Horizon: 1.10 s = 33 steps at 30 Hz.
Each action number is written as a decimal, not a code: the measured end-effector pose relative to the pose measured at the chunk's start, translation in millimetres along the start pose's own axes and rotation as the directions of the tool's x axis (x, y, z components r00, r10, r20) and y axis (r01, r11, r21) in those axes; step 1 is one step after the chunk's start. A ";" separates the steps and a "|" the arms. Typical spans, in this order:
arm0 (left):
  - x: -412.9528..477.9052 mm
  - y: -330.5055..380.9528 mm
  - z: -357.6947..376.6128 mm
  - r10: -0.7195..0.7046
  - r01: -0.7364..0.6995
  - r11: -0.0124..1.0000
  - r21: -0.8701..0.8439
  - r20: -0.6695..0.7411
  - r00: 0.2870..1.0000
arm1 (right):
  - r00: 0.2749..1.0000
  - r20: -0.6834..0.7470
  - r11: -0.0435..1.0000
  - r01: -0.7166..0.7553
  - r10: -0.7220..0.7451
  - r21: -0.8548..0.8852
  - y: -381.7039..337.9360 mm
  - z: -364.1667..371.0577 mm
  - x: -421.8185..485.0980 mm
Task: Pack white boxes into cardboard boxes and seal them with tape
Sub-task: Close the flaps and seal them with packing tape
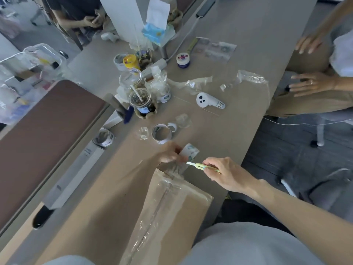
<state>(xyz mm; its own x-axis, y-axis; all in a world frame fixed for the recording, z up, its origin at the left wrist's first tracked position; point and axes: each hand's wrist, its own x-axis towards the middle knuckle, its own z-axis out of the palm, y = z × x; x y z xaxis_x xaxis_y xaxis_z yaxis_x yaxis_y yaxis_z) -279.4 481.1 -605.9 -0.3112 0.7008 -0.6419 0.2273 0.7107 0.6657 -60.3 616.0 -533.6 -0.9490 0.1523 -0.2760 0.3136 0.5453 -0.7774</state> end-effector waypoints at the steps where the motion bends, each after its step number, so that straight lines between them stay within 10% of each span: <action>1: 1.6 -4.6 -1.3 -0.013 0.012 1.000 -0.023 -0.015 1.000 | 1.000 -0.023 0.999 0.017 -0.018 -0.042 -1.4 3.7 1.6; 33: -11.2 5.7 -9.9 0.098 -0.140 0.945 -0.295 -0.151 0.984 | 0.998 0.059 0.877 0.007 0.025 -0.480 -20.7 34.9 28.8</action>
<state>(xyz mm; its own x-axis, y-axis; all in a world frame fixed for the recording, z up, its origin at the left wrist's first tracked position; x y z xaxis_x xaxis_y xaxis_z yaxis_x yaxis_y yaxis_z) -283.8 476.7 -591.1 -0.4233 0.7498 -0.5085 -0.0141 0.5558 0.8312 -93.1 580.3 -545.2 -0.9374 0.1167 -0.3282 0.2534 0.8750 -0.4126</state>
